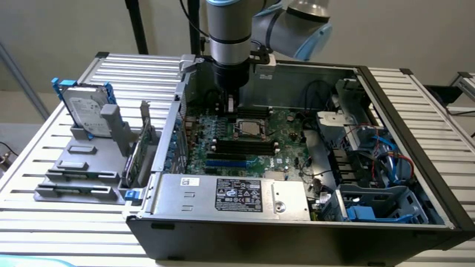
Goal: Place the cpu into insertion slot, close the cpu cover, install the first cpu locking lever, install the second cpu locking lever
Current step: 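Place the cpu into insertion slot, then close the cpu cover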
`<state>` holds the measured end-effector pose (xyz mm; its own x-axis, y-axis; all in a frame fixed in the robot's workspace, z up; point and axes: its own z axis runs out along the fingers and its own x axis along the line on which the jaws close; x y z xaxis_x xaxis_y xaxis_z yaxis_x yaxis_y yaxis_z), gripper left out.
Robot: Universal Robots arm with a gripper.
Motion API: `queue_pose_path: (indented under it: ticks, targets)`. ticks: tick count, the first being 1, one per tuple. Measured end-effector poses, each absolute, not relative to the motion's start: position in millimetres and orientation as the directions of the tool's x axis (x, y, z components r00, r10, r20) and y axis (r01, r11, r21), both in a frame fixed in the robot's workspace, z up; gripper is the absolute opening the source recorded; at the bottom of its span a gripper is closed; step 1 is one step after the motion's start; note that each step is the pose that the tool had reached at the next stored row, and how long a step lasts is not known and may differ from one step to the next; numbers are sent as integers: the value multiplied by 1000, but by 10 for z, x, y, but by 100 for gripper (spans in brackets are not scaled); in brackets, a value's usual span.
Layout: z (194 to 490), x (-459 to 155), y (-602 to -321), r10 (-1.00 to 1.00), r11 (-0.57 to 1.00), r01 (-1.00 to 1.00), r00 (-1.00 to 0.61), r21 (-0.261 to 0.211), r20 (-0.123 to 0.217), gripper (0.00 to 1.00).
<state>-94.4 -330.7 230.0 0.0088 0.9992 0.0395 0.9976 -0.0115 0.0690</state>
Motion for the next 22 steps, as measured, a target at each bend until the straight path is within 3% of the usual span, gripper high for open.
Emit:
queue_pose_path:
  ticks: [22]
  targets:
    - [2339, -810, -3308, 999, -11, 998, 8, 63, 39, 11]
